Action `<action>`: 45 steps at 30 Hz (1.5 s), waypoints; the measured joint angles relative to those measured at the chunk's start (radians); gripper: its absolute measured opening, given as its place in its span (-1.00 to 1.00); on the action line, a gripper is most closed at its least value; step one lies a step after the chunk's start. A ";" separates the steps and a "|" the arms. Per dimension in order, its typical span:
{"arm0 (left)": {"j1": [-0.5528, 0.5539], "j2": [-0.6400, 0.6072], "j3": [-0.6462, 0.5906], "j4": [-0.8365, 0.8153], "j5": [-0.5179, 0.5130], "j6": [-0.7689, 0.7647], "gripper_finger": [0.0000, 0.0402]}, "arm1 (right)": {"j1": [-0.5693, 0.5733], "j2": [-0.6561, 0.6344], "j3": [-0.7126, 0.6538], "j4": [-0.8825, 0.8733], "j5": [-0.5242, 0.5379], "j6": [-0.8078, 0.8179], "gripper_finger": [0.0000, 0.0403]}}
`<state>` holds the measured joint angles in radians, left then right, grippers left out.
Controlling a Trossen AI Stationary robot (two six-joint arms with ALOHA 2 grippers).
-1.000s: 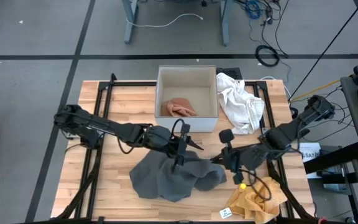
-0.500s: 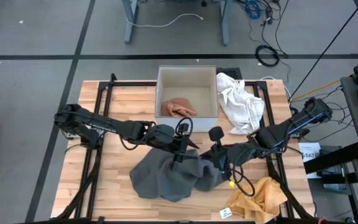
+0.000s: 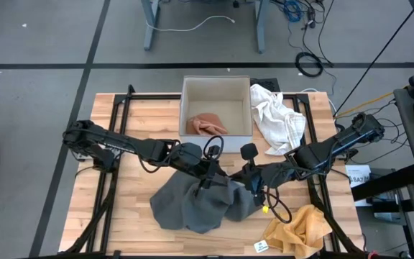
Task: Fold towel
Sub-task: Fold the gray towel
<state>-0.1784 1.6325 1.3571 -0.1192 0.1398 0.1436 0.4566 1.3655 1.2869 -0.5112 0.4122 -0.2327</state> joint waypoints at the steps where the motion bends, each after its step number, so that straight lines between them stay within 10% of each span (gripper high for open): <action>1: 0.001 0.000 0.000 0.002 0.000 -0.001 -0.41 | -0.001 0.000 0.000 0.006 0.000 -0.005 -1.00; 13: -0.008 0.000 0.000 0.005 0.044 0.050 -0.93 | -0.006 0.000 0.000 -0.021 0.000 0.015 -0.96; 23: -0.050 -0.065 -0.002 -0.141 -0.028 0.149 -0.99 | 0.018 -0.013 0.000 -0.146 0.014 0.142 -0.54; 45: -0.232 -0.267 0.000 -0.836 -0.484 -0.144 -1.00 | 0.094 -0.026 -0.325 -0.159 -0.111 0.554 -0.23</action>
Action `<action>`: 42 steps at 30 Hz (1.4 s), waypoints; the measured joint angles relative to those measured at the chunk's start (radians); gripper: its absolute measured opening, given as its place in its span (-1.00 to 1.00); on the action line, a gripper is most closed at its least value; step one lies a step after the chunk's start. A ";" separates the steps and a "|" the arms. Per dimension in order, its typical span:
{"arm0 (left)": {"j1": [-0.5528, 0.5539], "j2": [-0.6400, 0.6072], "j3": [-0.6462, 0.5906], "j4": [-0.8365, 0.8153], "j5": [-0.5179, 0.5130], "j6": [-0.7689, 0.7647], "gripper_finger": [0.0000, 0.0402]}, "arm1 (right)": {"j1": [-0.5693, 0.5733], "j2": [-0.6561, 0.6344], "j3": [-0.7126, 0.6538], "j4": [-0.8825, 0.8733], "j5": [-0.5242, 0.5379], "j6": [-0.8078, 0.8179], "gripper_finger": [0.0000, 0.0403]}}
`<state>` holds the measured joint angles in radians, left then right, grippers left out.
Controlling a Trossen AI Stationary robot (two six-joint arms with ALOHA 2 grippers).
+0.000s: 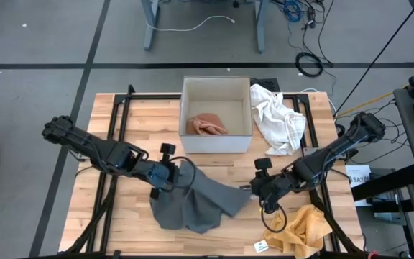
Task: Fold towel
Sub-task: Fold the gray towel
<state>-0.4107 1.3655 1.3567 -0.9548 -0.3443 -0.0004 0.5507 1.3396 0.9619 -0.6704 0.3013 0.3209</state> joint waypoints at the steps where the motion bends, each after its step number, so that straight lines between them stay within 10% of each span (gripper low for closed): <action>1: -0.005 0.000 0.000 -0.026 -0.017 -0.017 -1.00 | 0.004 0.000 -0.028 0.014 -0.002 0.013 -0.23; 18: -0.048 -0.005 0.000 -0.307 -0.097 -0.231 -1.00 | -0.023 0.000 -0.301 0.333 0.016 0.085 -0.23; 42: -0.061 -0.005 0.000 -0.303 -0.097 -0.237 -1.00 | -0.119 0.086 -0.513 0.776 0.007 0.238 -0.23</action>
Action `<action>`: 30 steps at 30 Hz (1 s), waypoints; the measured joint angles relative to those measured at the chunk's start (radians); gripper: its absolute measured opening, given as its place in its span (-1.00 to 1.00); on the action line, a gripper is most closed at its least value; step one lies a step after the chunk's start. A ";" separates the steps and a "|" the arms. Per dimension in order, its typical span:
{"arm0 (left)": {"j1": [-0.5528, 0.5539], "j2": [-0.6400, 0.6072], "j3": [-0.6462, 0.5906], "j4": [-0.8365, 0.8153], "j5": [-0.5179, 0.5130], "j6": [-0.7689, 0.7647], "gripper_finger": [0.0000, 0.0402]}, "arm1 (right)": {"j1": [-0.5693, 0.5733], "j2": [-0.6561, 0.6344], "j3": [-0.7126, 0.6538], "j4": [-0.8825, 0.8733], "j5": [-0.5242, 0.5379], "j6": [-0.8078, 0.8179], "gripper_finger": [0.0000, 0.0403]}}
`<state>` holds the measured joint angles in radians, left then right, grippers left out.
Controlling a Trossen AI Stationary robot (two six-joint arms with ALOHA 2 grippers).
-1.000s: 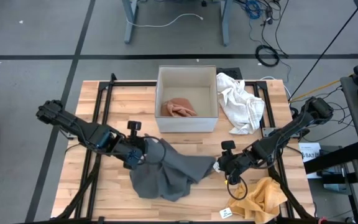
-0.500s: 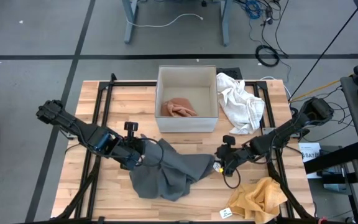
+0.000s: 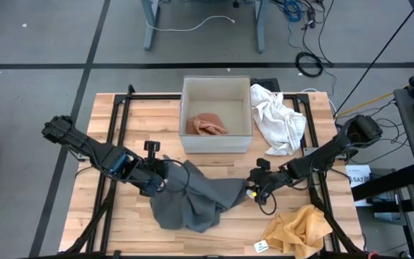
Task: Fold towel
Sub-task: Fold the gray towel
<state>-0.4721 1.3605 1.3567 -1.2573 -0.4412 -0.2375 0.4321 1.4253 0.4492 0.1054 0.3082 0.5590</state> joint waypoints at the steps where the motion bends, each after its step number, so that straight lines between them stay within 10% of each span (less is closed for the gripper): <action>1: 0.000 0.000 0.000 0.003 0.000 0.000 -1.00 | -0.001 0.014 0.000 0.005 -0.001 0.002 -0.23; 20: 0.000 0.000 0.000 0.013 -0.004 0.003 -1.00 | 0.000 0.044 -0.001 0.161 -0.144 -0.129 -0.97; 30: -0.006 0.000 0.001 0.036 -0.150 0.045 -1.00 | 0.029 -0.282 -0.001 0.153 -0.166 -0.282 -1.00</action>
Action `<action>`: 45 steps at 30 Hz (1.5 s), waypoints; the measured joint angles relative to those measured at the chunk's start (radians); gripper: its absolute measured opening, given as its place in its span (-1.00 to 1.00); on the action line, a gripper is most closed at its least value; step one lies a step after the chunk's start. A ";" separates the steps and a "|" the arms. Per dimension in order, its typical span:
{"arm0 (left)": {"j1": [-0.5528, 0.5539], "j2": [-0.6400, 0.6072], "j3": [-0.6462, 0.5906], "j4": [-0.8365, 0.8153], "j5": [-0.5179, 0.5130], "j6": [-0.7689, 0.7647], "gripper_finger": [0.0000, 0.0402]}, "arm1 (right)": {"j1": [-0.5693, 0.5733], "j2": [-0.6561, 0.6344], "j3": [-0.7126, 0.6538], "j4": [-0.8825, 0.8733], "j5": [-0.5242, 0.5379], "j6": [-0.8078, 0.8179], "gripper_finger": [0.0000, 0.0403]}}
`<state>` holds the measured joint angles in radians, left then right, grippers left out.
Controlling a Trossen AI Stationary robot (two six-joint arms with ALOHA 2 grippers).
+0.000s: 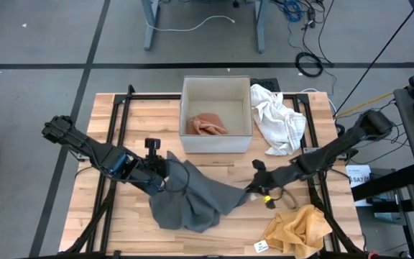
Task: Fold towel
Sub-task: Fold the gray towel
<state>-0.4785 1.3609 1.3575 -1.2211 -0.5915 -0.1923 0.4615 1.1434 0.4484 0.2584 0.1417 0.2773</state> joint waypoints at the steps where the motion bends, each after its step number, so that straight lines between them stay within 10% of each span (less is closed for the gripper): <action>1: -0.004 -0.001 0.005 0.002 -0.037 0.010 -1.00 | 0.007 -0.048 0.000 0.000 -0.011 -0.024 -1.00; 10: -0.089 -0.005 0.196 0.029 -0.616 0.081 -1.00 | 0.103 -0.504 0.013 -0.001 -0.013 -0.270 -1.00; 15: -0.150 -0.006 0.308 0.126 -0.728 0.215 -1.00 | 0.154 -0.660 0.036 0.000 -0.012 -0.439 -1.00; 23: -0.268 -0.005 0.407 0.300 -0.711 0.420 -1.00 | 0.198 -0.718 0.065 -0.002 -0.026 -0.582 -1.00; 36: -0.388 -0.005 0.430 0.591 -0.264 0.775 -1.00 | 0.230 -0.688 0.113 -0.012 -0.167 -0.665 -1.00; 45: -0.349 -0.006 0.430 0.580 -0.922 0.891 -1.00 | 0.230 -0.677 0.233 -0.104 0.154 -0.802 -1.00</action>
<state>-0.8272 1.3552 1.7878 -0.6415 -1.5137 0.6982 0.6910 0.4660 0.6817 0.1541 0.2962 -0.5244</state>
